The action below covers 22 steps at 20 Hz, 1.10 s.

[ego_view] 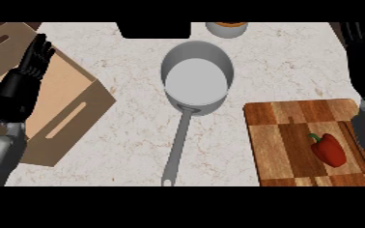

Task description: Pick the bell pepper from the cutting board and place it in the pot

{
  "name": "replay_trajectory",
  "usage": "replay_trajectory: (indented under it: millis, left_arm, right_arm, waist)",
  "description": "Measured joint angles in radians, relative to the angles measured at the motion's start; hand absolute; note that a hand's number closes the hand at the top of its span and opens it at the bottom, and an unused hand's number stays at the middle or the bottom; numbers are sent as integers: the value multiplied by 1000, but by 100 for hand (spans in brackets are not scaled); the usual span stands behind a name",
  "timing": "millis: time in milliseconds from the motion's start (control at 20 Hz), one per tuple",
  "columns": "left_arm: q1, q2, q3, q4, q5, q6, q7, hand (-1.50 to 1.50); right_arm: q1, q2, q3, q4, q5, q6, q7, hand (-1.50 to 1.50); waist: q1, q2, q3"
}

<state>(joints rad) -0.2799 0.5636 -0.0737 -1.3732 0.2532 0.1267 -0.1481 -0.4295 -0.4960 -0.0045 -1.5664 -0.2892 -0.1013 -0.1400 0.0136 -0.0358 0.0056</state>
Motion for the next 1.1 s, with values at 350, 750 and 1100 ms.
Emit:
replay_trajectory:
  millis: [350, 750, 1100]
  left_arm:
    - [14, -92, -34, -22, 54, 14, 90, 0]
    - [73, -145, -48, -144, 93, 73, 219, 0]
    - [88, -182, -73, -224, 88, 121, 278, 0]
  right_arm:
    - [55, -28, 211, -51, -104, 379, 27, 150]
    - [218, -260, 106, -27, 17, 635, -431, -150]
    - [284, -516, -21, 18, 162, 612, -597, -150]
  waist:
    - [21, 26, -3]
    - [-28, 21, 15]
    - [-27, 24, 9]
